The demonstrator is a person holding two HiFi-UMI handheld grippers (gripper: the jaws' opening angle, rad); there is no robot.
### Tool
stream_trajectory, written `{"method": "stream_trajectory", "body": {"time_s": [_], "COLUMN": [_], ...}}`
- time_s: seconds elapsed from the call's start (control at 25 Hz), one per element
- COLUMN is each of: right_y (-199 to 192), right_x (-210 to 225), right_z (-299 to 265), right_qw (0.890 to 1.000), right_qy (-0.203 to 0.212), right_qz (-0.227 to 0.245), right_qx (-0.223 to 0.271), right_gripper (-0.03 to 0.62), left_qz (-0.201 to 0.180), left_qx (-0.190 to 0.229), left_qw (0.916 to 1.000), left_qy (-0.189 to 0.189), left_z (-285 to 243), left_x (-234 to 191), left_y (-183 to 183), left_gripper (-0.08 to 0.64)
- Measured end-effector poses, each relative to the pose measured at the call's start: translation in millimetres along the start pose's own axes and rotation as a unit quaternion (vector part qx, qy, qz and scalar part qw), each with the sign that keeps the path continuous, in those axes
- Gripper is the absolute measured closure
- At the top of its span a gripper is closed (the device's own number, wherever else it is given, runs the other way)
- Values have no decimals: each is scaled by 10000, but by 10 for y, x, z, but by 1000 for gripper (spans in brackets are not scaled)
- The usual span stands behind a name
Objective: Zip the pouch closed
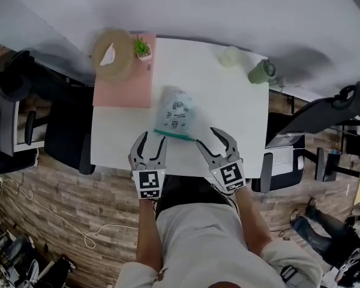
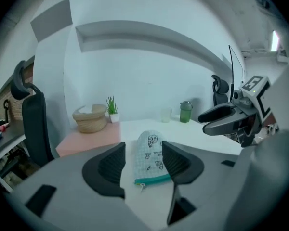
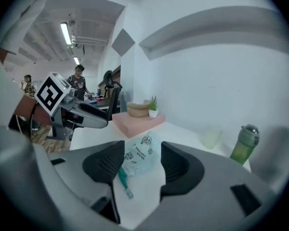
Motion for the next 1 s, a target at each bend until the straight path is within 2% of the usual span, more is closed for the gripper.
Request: {"method": "stream_trajectory", "body": {"time_s": [0.12, 0.24, 0.32, 0.6, 1.0], "right_y": [389, 796, 942, 1032, 1037], "right_x": [-26, -50, -56, -123, -138], "right_z": [172, 390, 521, 862, 1061], "right_qw": [9978, 9900, 9855, 9791, 9759], "right_qy": [-156, -383, -540, -684, -803], "right_qz": [-16, 104, 194, 203, 134], "right_qx": [637, 1351, 1594, 1903, 2023], "right_gripper": [327, 287, 259, 256, 261], "left_qz": [-128, -240, -281, -401, -622], "left_qx": [447, 884, 1090, 1337, 1495], "left_qw": [9987, 9948, 9919, 9873, 9839], "left_qy": [206, 438, 583, 763, 756], "left_z": [209, 443, 576, 894, 1021], "left_x": [-33, -42, -24, 150, 267], "left_y": [364, 698, 854, 1059, 1224], "left_gripper": [293, 260, 227, 209, 215]}}
Point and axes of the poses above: the fingertips, and each gripper's own axes: z backward along the fingers, x to its right, y out of its top, the point moved 2 cm from there along z, backward along the fingers, and after that the axes turned 10 degrees about -z, right-handed, at the moved point
